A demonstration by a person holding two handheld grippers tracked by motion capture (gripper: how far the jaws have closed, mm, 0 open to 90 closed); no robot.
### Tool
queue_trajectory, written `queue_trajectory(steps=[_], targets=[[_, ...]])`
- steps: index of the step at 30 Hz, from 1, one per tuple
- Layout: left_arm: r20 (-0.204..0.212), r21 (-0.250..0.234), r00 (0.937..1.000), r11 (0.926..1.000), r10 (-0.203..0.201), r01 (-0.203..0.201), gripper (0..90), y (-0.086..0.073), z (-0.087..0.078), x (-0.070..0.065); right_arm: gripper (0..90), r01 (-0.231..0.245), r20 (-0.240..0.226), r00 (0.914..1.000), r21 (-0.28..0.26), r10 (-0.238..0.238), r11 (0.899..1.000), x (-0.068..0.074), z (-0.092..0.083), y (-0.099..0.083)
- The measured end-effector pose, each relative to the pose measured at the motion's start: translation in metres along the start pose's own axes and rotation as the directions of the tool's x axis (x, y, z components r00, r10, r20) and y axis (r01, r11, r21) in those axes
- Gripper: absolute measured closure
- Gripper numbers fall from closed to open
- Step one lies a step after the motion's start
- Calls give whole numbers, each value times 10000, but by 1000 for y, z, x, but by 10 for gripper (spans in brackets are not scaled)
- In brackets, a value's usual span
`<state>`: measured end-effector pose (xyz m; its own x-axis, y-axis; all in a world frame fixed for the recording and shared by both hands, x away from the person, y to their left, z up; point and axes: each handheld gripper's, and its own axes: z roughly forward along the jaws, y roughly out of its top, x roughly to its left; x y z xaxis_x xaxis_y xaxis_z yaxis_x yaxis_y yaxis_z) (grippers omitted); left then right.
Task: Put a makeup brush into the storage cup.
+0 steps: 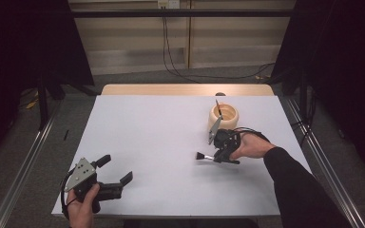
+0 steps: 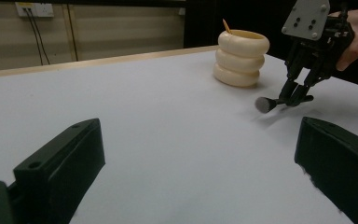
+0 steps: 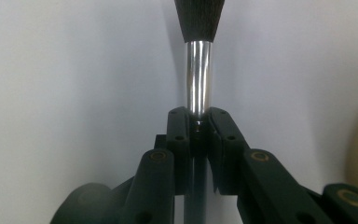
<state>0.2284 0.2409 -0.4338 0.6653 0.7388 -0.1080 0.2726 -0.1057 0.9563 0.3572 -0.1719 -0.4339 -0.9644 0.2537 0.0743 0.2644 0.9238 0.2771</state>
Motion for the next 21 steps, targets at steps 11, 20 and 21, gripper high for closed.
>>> queue_trajectory(steps=[11,20,21], targets=[[-4,-7,10000,10000,-2,2,14,0,0,0,792,-881,270,9954,-1221,920,9886,0,-8,-12],[-14,-15,10000,10000,-1,1,14,0,0,0,792,-1274,511,9879,-2680,1461,9550,4,-11,-25],[-22,-14,10000,10000,10,-10,14,0,0,0,792,-1325,427,9877,-2848,1507,9494,5,-12,-27]])
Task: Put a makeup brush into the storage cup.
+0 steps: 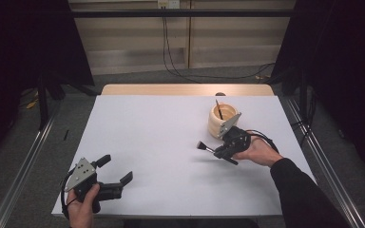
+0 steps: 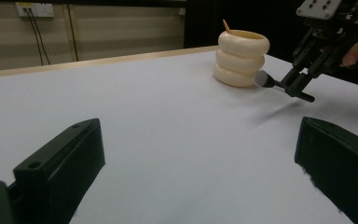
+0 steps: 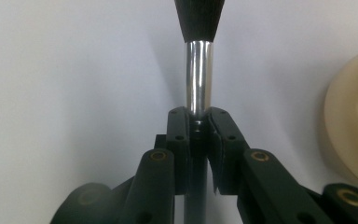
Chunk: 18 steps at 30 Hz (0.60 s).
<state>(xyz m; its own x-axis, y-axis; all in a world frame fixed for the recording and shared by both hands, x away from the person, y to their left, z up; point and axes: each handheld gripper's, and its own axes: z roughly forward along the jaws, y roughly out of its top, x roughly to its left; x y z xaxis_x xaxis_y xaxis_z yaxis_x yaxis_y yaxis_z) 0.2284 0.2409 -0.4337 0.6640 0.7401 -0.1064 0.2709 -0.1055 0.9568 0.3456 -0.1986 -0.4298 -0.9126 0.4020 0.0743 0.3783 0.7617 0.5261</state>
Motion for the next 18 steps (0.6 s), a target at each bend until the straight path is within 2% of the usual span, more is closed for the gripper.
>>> queue_trajectory(steps=[4,7,10,12,15,18], targets=[[3,1,10000,10000,6,-6,14,0,0,0,792,-233,96,9997,-765,241,9968,3,-4,-3],[8,4,10000,10000,-4,4,14,0,0,0,792,-399,62,9991,-1449,412,9886,5,-7,-5],[-22,2,10000,10000,28,-28,14,0,0,0,792,-655,66,9976,-2224,687,9727,7,-12,-6],[-18,7,10000,10000,29,-29,14,0,0,0,792,-765,138,9964,-2757,835,9582,8,-14,-6],[-23,-16,10000,10000,10,-10,14,0,0,0,792,-946,151,9943,-3318,1055,9386,9,-19,-7],[-25,-9,10000,10000,14,-14,14,0,0,0,792,-1022,263,9924,-3684,1203,9240,10,-22,-8]])
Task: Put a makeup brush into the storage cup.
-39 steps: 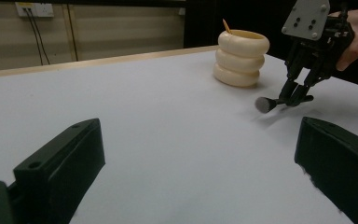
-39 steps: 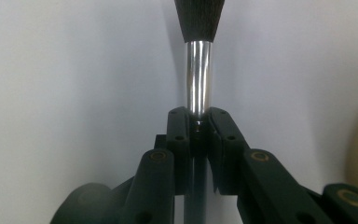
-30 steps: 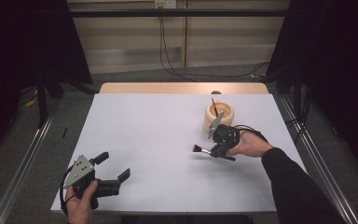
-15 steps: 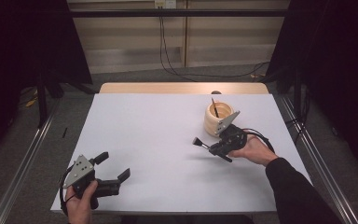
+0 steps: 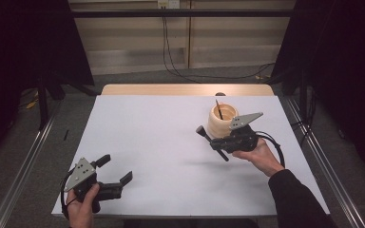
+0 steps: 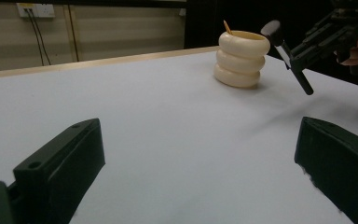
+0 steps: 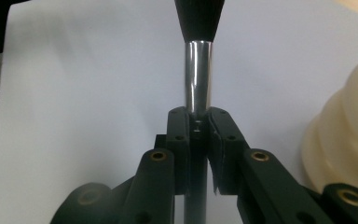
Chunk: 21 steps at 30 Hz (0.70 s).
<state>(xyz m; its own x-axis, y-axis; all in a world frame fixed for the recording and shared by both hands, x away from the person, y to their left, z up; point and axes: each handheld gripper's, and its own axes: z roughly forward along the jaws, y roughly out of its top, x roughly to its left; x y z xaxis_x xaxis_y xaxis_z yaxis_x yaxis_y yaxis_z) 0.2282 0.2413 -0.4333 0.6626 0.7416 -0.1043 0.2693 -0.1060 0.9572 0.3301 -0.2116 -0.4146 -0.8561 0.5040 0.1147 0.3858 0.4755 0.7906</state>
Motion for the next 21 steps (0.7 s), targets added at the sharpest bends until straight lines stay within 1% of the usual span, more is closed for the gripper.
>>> queue_trajectory(steps=[1,2,3,5,8,10,11,12,13,14,16,20,21], targets=[[-1,-8,10000,10000,0,0,14,0,0,0,792,-40,96,9999,-110,41,9999,0,-1,0],[-3,-9,10000,10000,2,-2,14,0,0,0,792,-123,-15,9999,-226,123,9997,0,-2,0],[-3,-8,10000,10000,-8,8,14,0,0,0,792,-128,123,9998,-371,133,9992,1,-3,0],[-5,0,10000,10000,-2,2,14,0,0,0,792,-206,108,9997,-604,213,9980,1,-4,0],[5,3,10000,10000,-1,1,14,0,0,0,792,-284,266,9992,-1004,312,9945,2,-7,0],[9,7,10000,10000,3,-3,14,0,0,0,792,-391,294,9986,-1366,435,9898,2,-8,0],[7,33,10000,10000,47,-47,14,0,0,0,792,-424,382,9981,-1539,488,9872,3,-9,-1],[11,35,10000,10000,44,-44,14,0,0,0,792,-568,354,9973,-1725,639,9834,2,-9,-2],[5,18,10000,10000,21,-21,14,0,0,0,792,-596,343,9972,-1828,669,9813,2,-9,-2],[2,9,10000,10000,10,-10,14,0,0,0,792,-633,462,9962,-1901,733,9797,3,-10,-3],[6,6,10000,10000,13,-13,14,0,0,0,792,-673,510,9955,-2102,797,9753,2,-11,-3],[11,15,10000,10000,17,-17,14,0,0,0,792,-799,551,9937,-2635,977,9613,3,-14,-2],[5,20,10000,10000,23,-23,14,0,0,0,792,-793,624,9930,-2729,999,9588,4,-15,-2]])
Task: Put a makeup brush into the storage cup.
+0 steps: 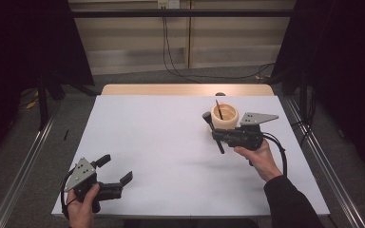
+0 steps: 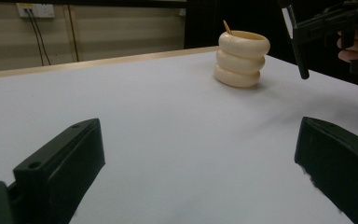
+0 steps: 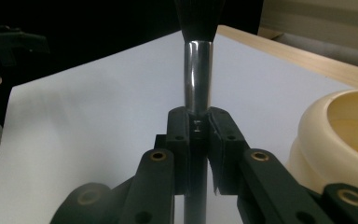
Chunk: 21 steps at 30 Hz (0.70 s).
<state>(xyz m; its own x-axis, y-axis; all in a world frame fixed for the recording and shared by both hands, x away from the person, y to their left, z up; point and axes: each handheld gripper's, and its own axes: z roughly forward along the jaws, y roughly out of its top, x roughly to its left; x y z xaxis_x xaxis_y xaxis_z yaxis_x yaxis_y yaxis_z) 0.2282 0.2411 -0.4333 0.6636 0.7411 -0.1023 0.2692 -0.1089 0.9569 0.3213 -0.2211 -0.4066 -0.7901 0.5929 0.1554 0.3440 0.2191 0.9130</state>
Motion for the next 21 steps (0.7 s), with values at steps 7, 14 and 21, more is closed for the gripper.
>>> queue_trajectory(steps=[7,14,21], targets=[[6,-14,10000,10000,-20,20,14,0,0,0,791,-131,181,9997,-598,142,9981,0,-2,2],[35,-16,10000,10000,-45,45,14,0,0,0,791,-137,529,9984,-962,189,9953,-3,-4,6],[41,-6,10000,10000,-44,44,14,0,1,0,791,-110,922,9955,-1096,212,9939,-9,-8,10]])
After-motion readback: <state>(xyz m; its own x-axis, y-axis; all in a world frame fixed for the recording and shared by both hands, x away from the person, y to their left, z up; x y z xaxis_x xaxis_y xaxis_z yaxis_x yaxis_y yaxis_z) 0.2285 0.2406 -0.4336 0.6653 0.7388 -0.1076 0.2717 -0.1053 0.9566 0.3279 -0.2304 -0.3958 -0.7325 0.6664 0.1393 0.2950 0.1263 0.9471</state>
